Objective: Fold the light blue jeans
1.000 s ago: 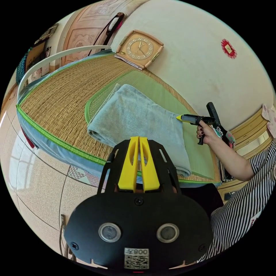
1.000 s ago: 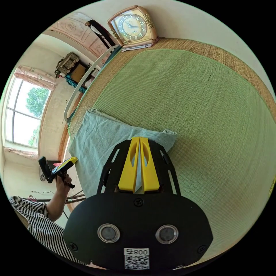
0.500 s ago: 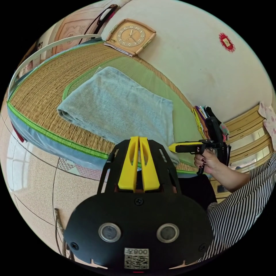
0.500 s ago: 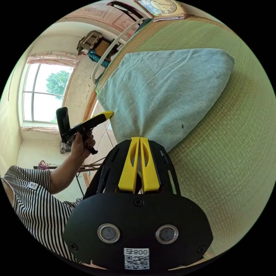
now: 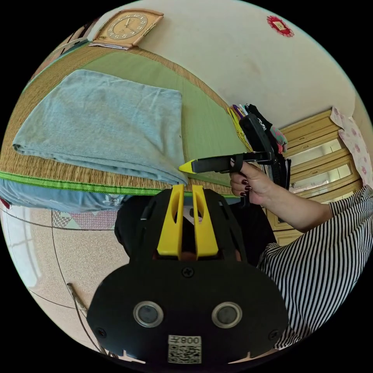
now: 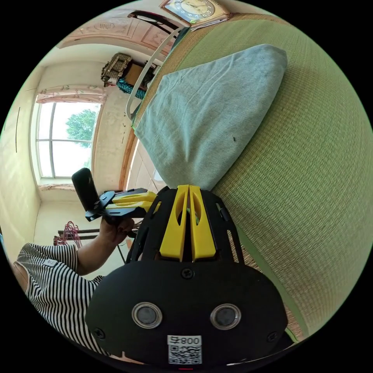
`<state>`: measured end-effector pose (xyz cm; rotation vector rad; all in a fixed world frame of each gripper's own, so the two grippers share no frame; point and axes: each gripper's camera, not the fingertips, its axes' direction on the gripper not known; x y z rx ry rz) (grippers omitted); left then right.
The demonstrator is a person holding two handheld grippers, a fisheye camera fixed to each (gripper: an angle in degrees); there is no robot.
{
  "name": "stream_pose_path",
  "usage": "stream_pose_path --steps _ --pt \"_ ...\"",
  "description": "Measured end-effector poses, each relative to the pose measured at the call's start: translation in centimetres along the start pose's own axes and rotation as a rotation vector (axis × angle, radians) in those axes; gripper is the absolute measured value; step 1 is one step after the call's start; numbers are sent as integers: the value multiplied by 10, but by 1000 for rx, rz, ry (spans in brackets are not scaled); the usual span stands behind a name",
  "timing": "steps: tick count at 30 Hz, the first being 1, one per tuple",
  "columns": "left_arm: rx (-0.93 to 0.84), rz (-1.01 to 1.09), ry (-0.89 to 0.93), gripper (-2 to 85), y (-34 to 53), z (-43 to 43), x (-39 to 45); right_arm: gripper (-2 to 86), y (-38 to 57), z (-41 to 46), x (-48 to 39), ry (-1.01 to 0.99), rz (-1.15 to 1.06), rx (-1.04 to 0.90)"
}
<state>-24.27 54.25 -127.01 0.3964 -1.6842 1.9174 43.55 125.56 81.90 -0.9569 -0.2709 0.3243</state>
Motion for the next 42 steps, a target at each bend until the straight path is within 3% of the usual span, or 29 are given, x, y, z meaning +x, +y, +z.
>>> stream_pose_path --steps 11,33,42 --pt "-229 18 -70 41 -31 59 23 4 48 -53 43 -170 179 118" --pt "-119 -101 -36 47 -9 52 9 42 64 -78 56 -354 260 146" --pt "-94 -113 -13 12 8 42 -12 82 67 -78 53 -440 302 160"
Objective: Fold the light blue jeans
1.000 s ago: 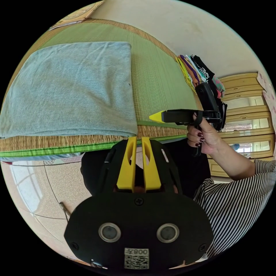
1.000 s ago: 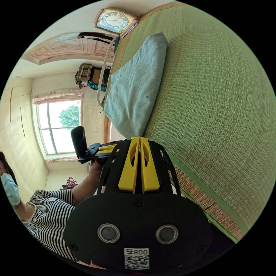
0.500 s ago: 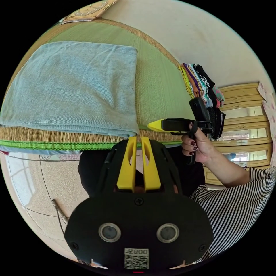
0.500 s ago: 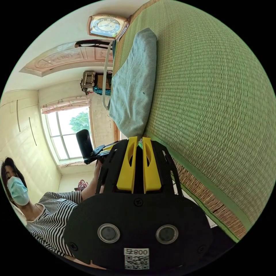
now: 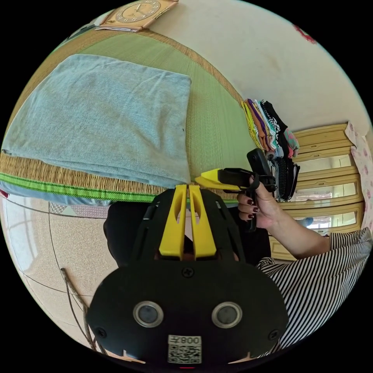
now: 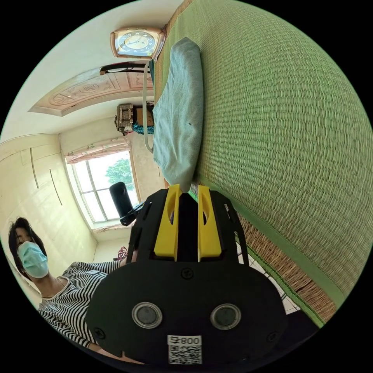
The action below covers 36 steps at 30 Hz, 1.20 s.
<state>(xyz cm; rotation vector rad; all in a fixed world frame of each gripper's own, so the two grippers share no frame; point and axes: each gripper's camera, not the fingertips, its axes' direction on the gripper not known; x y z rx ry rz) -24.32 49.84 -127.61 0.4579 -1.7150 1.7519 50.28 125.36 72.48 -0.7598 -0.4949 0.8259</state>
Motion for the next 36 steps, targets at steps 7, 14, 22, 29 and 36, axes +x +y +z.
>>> stream_pose_path --steps 7,14,22,29,36 --pt "85 -5 75 5 19 -25 -22 95 -7 15 -11 -122 28 17" --pt "112 8 92 4 33 -43 -48 81 -19 34 -30 -175 36 11" --pt "271 -38 173 7 69 -82 -97 31 -23 43 -70 -173 30 -8" --pt "472 -291 379 53 111 -122 -195 22 -40 47 -140 -155 -86 -28" --pt "731 -529 697 109 130 -132 -275 20 -56 52 -193 -188 -132 -15"
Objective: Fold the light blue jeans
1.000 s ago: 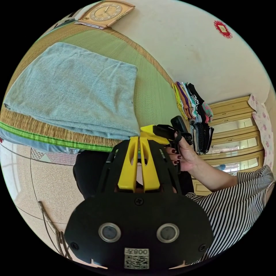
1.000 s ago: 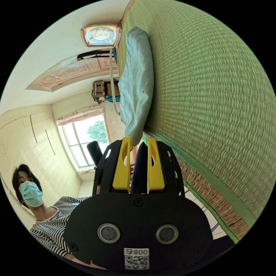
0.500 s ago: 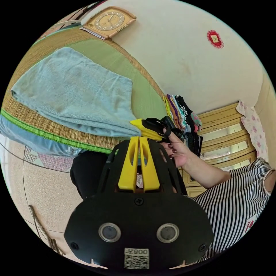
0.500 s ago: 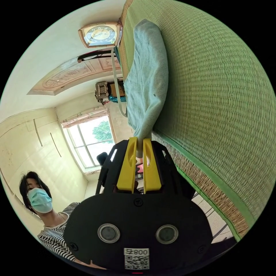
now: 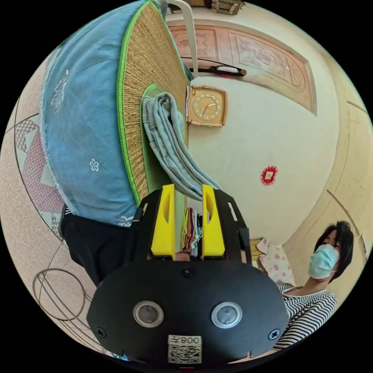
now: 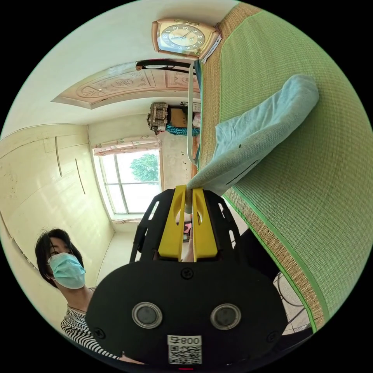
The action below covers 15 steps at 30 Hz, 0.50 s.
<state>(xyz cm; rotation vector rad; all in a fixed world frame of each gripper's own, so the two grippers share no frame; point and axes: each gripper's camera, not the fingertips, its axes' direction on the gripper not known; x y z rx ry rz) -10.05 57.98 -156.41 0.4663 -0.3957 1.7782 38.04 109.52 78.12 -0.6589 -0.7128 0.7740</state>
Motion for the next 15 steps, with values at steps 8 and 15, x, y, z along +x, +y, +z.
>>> stream_pose_path --steps 8,15 --pt "135 -170 71 141 -40 -17 -32 18 -4 14 -34 -27 -12 17" --pt "143 -201 65 148 -68 -4 -36 18 5 20 -56 -42 -9 20"
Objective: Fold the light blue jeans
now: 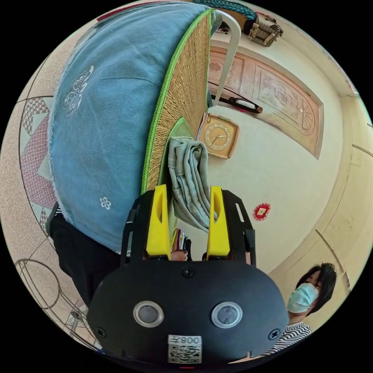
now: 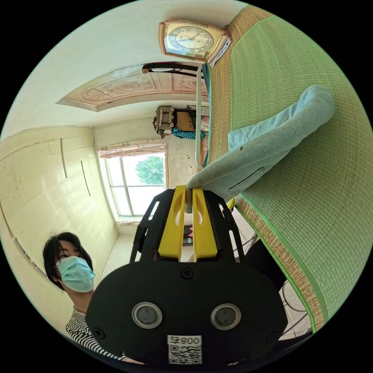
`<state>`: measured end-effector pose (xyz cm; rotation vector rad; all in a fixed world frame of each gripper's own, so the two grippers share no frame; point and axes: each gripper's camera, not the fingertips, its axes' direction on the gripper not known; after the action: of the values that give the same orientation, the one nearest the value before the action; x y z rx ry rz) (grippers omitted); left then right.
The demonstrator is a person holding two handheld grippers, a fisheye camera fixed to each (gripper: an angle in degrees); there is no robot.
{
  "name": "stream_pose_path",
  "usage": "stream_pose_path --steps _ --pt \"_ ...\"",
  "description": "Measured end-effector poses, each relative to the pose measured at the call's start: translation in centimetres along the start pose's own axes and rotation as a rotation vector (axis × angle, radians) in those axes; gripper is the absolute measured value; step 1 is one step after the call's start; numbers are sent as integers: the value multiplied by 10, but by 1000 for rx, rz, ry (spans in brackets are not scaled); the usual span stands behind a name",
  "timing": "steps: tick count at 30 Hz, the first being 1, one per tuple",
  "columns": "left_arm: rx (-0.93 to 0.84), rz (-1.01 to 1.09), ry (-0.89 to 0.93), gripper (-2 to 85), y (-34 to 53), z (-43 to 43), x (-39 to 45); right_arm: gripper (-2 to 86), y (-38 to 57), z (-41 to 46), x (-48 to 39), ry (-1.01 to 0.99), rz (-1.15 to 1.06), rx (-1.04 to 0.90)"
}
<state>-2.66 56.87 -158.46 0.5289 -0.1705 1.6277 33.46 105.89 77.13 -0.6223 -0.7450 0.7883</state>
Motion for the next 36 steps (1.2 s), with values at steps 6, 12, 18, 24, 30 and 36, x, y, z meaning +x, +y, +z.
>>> stream_pose_path --steps 6,12,18,24,30,36 --pt "2 -4 8 141 -13 27 4 18 13 -1 -17 -6 2 -2" --pt "-25 -12 -15 93 -11 63 7 17 33 -10 -31 -9 8 0" --pt "-55 68 -55 78 10 105 32 16 64 -39 -45 -22 9 30" --pt "-100 183 -32 74 44 158 73 15 112 -79 -71 -72 -6 74" --pt "-204 286 -43 73 92 227 116 13 174 -127 -110 -140 -70 130" --pt "-366 346 -57 72 161 333 142 12 255 -208 -142 -179 -135 251"
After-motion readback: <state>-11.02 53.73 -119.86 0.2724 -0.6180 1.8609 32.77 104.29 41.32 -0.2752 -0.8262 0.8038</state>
